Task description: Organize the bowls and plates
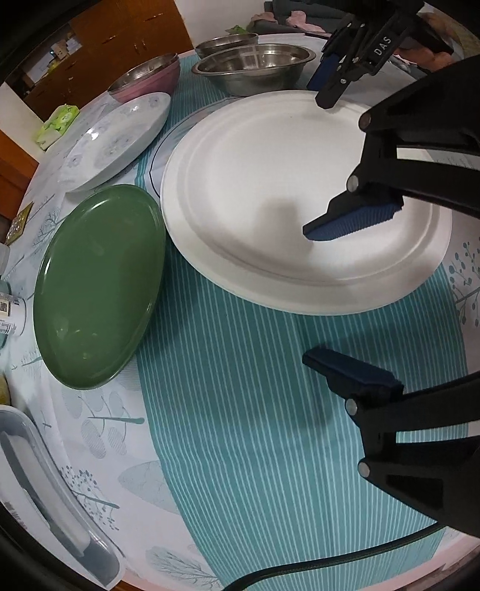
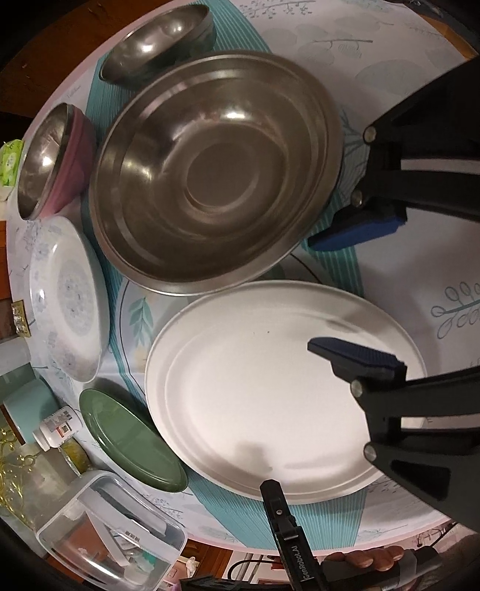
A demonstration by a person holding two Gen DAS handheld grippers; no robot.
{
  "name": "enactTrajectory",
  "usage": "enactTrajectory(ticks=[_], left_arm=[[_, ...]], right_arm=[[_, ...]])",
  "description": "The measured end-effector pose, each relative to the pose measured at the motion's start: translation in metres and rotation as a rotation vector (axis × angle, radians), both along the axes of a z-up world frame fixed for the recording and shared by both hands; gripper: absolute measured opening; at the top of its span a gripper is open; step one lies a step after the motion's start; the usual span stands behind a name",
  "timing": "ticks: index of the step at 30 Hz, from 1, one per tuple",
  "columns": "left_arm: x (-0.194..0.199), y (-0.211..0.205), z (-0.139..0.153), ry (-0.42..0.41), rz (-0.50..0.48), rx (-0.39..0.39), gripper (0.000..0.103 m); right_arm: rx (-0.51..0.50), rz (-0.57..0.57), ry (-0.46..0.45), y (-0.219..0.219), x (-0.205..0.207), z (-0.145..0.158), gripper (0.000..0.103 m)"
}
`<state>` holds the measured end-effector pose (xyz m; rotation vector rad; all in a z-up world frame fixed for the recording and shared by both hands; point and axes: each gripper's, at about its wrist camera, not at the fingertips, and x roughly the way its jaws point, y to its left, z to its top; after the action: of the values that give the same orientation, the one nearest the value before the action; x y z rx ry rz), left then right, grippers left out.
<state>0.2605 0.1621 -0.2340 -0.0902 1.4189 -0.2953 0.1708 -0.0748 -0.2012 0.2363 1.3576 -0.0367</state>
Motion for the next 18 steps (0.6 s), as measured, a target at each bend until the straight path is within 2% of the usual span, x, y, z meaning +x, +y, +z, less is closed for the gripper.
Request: enactTrajectory(ticks=[2,4,6,7,11,13,18], left_arm=[[0.001,-0.002,0.000,-0.001,-0.006,0.006,0.056],[0.003,-0.002,0.001,-0.002,-0.019,0.006,0.042],[0.003,-0.004,0.002,-0.001,-0.030,0.003,0.038],[0.003,-0.007,0.002,0.003,-0.033,0.003,0.031],[0.002,-0.014,0.002,0.002,-0.041,0.032,0.027],[-0.002,-0.013,0.002,0.008,-0.035,0.036,0.021],[-0.018,-0.003,0.011,0.017,0.002,0.007,0.020]], right_arm=[[0.010,-0.003,0.010,0.001,0.001,-0.004,0.039],[0.007,0.000,0.002,0.003,0.002,-0.003,0.036],[0.014,0.015,0.008,0.006,0.001,-0.004,0.027],[0.008,0.019,0.004,0.007,0.000,-0.004,0.026],[-0.029,0.045,-0.006,0.012,-0.002,-0.004,0.025],[-0.038,0.047,-0.002,0.013,-0.003,-0.003,0.025],[-0.039,0.081,-0.016,0.019,-0.010,0.006,0.025]])
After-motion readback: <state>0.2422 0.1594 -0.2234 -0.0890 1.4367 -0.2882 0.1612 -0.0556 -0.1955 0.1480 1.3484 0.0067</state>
